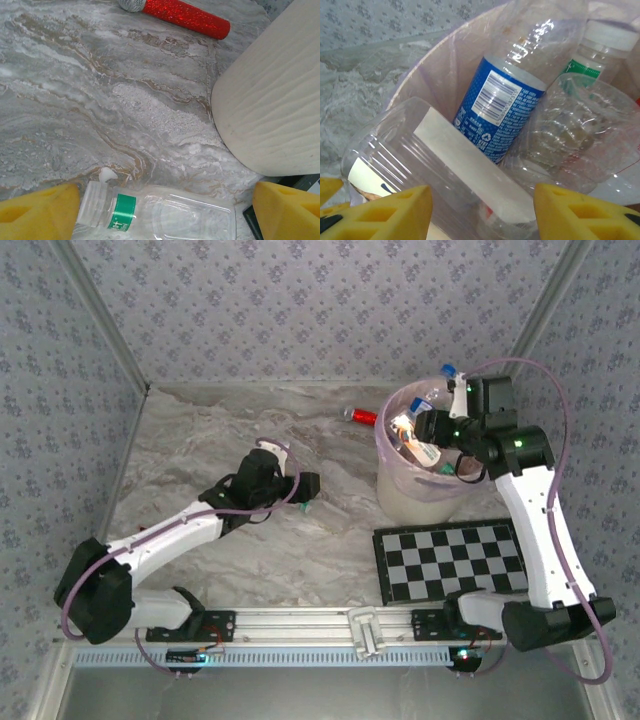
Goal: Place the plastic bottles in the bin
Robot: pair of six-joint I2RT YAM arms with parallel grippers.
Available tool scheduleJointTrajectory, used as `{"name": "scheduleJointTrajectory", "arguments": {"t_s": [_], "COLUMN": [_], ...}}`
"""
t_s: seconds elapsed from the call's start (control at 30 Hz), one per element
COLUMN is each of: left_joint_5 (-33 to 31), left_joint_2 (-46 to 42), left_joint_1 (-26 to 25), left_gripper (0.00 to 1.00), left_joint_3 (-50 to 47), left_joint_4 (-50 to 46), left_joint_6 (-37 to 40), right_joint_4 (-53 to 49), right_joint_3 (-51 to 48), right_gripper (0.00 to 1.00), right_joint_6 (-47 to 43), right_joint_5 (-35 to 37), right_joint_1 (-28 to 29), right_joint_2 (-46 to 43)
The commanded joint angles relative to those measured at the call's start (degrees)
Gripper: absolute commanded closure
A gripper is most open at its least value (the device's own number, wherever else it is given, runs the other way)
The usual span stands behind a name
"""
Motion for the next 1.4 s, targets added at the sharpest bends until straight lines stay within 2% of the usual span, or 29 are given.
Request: {"name": "scheduleJointTrajectory", "arguments": {"t_s": [0.0, 0.13, 0.27, 0.33, 0.47, 0.6, 0.67, 0.83, 0.97, 1.13, 1.37], "left_joint_5": [-0.8, -1.9, -5.9, -11.0, -18.9, -21.1, -21.8, -22.8, -19.7, -18.9, -14.5], "left_joint_2": [1.6, 2.7, 1.9, 1.0, 0.4, 4.2, 6.8, 12.5, 16.1, 20.5, 25.9], "left_joint_1": [0.0, -1.3, -3.7, -5.6, -12.6, -17.7, -19.0, -19.7, -19.7, -19.6, -19.0], "left_gripper": [0.11, 0.09, 0.08, 0.08, 0.06, 0.05, 0.05, 0.05, 0.07, 0.07, 0.09], "left_joint_3": [-1.2, -2.3, -1.6, 0.1, 3.8, 5.6, 7.1, 13.2, 14.3, 16.3, 17.8], "left_joint_4": [-0.9, -1.0, -6.2, -12.0, -20.4, -23.2, -24.6, -28.3, -24.0, -22.8, -18.2], "left_joint_6": [-5.4, -10.8, -15.9, -22.7, -39.5, -54.2, -58.7, -62.6, -65.3, -66.3, -66.9], "right_joint_4": [0.0, 2.2, 0.8, 0.3, 0.5, 1.3, 0.8, -0.6, -2.1, -3.4, -3.9], "right_joint_3": [-4.4, -7.2, -3.5, -0.9, 2.1, 1.7, 1.2, -1.0, -2.6, -3.2, -3.5], "right_gripper": [0.45, 0.46, 0.46, 0.4, 0.17, 0.01, 0.0, 0.0, 0.0, 0.0, 0.0], "right_joint_6": [1.1, 1.9, 1.4, 1.2, 0.5, -0.5, -1.2, -2.2, -3.5, -4.6, -5.7], "right_joint_5": [1.0, -1.2, -1.2, -1.3, -1.1, -2.9, -4.2, -6.4, -7.0, -8.2, -9.0], "right_joint_1": [0.2, -0.6, -1.0, -1.6, -2.5, -3.0, -3.1, -3.9, -4.9, -6.7, -8.2], "right_joint_2": [-0.3, -0.1, -1.4, -2.2, -3.4, -4.5, -5.1, -8.0, -10.2, -11.8, -12.8]}}
